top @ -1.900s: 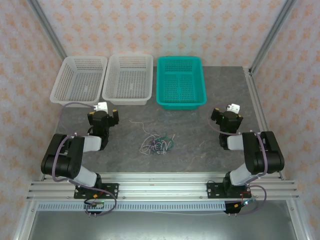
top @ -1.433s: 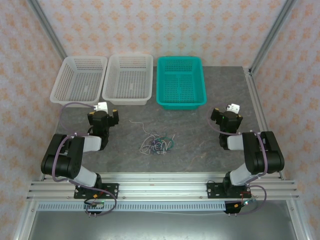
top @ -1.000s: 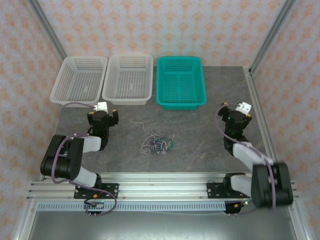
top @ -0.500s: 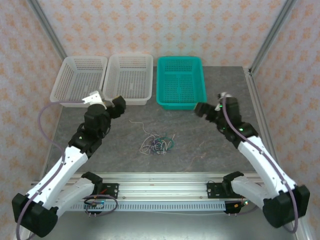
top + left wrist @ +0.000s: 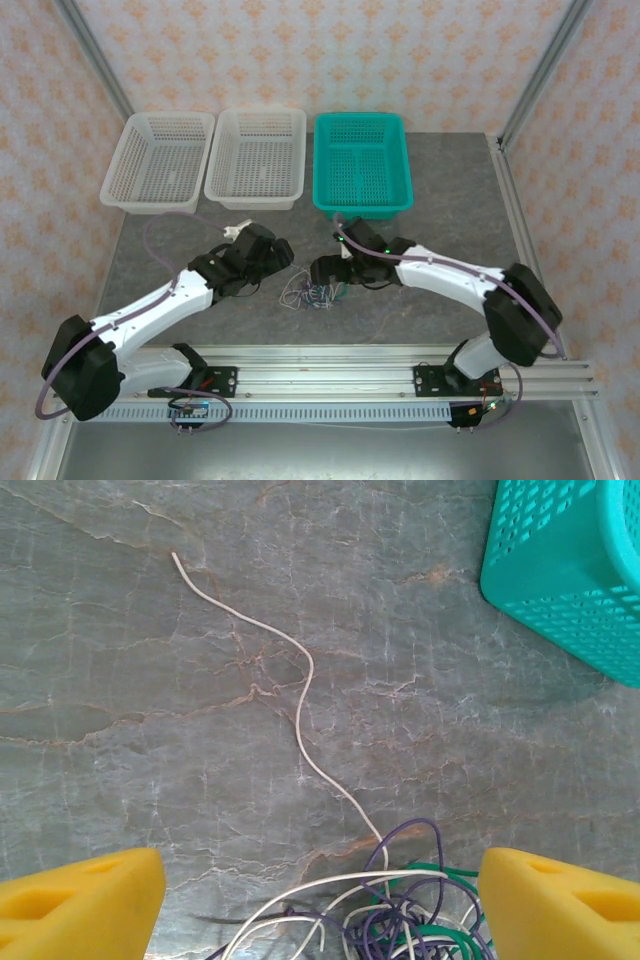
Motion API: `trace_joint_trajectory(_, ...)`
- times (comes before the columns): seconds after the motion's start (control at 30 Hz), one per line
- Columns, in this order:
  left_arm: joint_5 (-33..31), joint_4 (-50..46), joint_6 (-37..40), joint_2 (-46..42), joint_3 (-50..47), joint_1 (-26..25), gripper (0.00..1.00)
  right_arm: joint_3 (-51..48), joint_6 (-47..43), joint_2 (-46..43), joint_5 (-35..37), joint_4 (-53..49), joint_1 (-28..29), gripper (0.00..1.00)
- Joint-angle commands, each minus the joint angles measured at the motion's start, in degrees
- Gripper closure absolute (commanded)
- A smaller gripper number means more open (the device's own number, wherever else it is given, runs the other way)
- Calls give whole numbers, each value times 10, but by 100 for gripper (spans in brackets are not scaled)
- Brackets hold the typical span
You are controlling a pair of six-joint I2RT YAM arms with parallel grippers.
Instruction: Untangle the cables
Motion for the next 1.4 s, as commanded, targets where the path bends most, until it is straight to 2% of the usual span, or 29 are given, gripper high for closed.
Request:
trace_joint_trajectory(0.0, -22, -21, -24, -21, 12, 4, 16, 47, -2, 47, -1, 32, 17, 3)
trace_joint_trajectory(0.07, -21, -26, -26, -29, 9, 8, 16, 55, -11, 75, 23, 34, 29, 7)
trace_joint_trajectory(0.2, 10, -24, -46, -43, -8, 30, 14, 45, -27, 95, 53, 37, 32, 34)
trace_joint_trajectory(0.37, 62, 5, -54, -37, -27, 58, 9, 7, -51, 76, 38, 43, 32, 62)
trace_joint_trajectory(0.43, 68, 7, -56, -21, -23, 58, 9, -13, -60, 62, 34, 49, 32, 69)
trace_joint_trajectory(0.53, 82, 18, -66, 21, -11, 56, 9, -38, -75, 49, 19, 52, 32, 74)
trace_joint_trajectory(0.63, 73, 34, -75, 67, 7, 37, 13, -50, -78, 49, 11, 54, 32, 82)
trace_joint_trajectory(0.77, 19, 16, -93, 133, 45, 4, 21, -56, -71, 44, 9, 64, 32, 83)
trace_joint_trajectory(0.9, 19, 64, -100, 197, 73, -4, 31, -58, -73, 38, 7, 67, 32, 83)
trace_joint_trajectory(1.03, -24, 7, -101, 269, 145, -13, 41, -54, -76, 36, 10, 57, 32, 82)
trace_joint_trajectory(1.13, -34, 2, -106, 303, 169, -13, 49, -59, -69, 30, 12, 64, 32, 81)
trace_joint_trajectory(1.37, -59, -19, -108, 357, 199, -13, 53, -62, -59, 24, 15, 66, 32, 81)
